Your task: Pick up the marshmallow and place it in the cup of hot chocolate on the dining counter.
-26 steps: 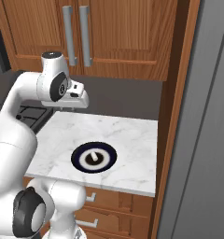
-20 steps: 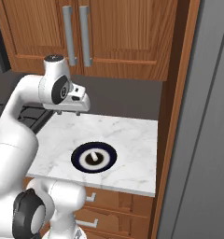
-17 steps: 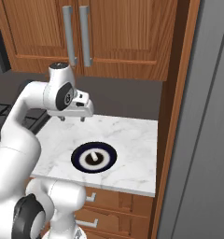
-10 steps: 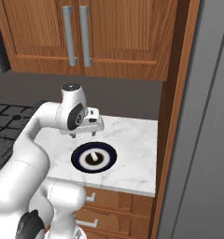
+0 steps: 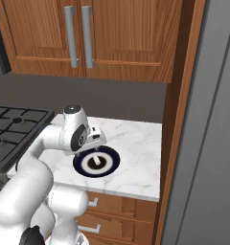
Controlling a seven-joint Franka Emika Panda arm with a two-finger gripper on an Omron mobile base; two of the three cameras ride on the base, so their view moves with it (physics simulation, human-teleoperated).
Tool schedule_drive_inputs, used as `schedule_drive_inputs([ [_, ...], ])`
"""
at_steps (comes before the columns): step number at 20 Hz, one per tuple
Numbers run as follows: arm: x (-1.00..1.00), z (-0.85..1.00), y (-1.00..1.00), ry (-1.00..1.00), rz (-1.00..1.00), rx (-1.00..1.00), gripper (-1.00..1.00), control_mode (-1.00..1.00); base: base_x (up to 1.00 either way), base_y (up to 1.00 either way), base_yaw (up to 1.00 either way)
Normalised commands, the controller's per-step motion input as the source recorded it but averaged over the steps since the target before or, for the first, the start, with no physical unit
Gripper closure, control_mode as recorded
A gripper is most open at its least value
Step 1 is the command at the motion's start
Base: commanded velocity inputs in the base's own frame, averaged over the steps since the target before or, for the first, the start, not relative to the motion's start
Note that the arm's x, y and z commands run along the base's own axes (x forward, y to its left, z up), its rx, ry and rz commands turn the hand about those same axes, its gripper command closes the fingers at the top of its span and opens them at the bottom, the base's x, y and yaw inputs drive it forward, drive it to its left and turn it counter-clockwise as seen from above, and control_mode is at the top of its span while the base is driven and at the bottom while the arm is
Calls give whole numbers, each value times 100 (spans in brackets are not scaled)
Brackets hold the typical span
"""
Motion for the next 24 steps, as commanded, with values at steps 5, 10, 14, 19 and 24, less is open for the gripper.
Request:
schedule_drive_inputs([
  [5, 37, -30, 0, 10, 10, 0, -100, -100, 0, 0, 0],
  [10, 53, -22, 0, 14, 7, 0, -100, -100, 0, 0, 0],
  [14, 53, -20, 0, 12, 4, 0, -100, -100, 0, 0, 0],
  [19, 38, -15, -7, 9, 2, 0, -100, -100, 0, 0, 0],
  [24, 2, -29, -15, 1, 0, 0, -100, -100, 0, 0, 0],
])
